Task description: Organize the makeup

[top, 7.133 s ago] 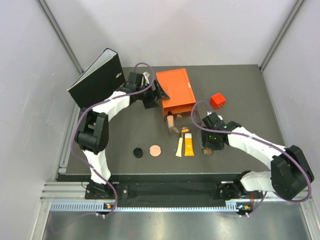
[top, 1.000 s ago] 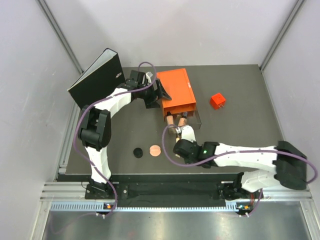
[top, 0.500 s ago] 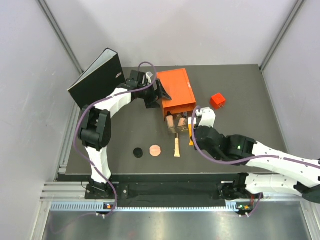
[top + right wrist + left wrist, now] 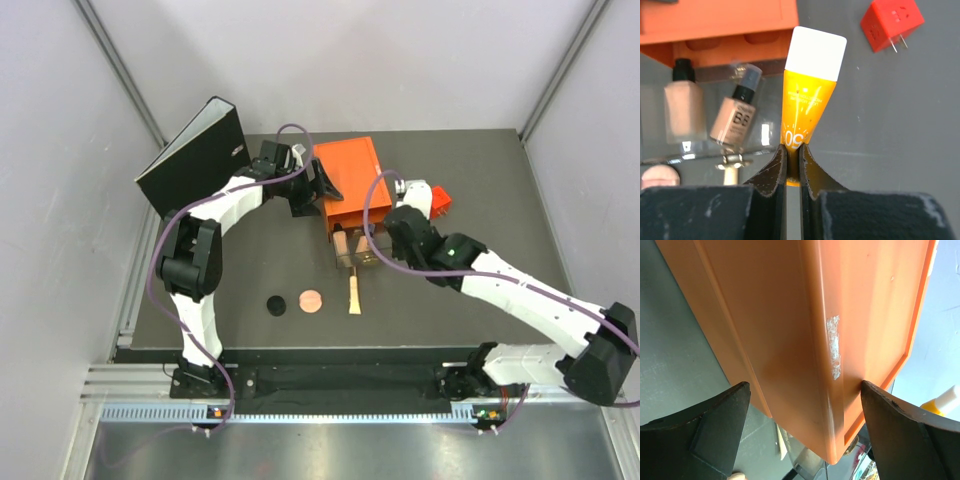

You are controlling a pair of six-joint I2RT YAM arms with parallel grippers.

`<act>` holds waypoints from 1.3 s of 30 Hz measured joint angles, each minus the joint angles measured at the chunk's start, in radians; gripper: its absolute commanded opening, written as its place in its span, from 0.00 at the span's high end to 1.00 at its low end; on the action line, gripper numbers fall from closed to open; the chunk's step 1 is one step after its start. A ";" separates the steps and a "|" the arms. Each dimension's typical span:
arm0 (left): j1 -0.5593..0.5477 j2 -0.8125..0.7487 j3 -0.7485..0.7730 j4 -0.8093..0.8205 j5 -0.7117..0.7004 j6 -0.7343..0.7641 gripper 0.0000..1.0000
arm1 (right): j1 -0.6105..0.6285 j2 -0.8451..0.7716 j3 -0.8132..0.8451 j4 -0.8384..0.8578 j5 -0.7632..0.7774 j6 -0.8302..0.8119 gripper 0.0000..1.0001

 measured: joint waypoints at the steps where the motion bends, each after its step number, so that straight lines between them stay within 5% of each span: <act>1: 0.000 0.000 0.000 0.000 0.000 0.000 0.06 | -0.010 0.016 0.010 0.013 -0.005 -0.013 0.96; 19: -0.001 -0.003 -0.003 0.002 -0.004 -0.003 0.06 | -0.048 0.224 0.100 0.145 -0.116 -0.106 0.88; 20: -0.001 -0.004 -0.005 0.002 -0.006 -0.004 0.06 | -0.048 0.228 0.100 0.146 -0.119 -0.107 0.83; 22: -0.002 -0.008 -0.008 0.004 -0.011 -0.007 0.06 | -0.048 0.234 0.100 0.149 -0.126 -0.108 0.53; 25: -0.003 -0.015 -0.021 0.012 -0.016 -0.015 0.06 | -0.048 0.236 0.100 0.149 -0.136 -0.105 0.29; 39: -0.004 -0.025 -0.040 0.028 -0.017 -0.027 0.06 | -0.052 0.095 0.101 0.116 -0.168 -0.106 0.25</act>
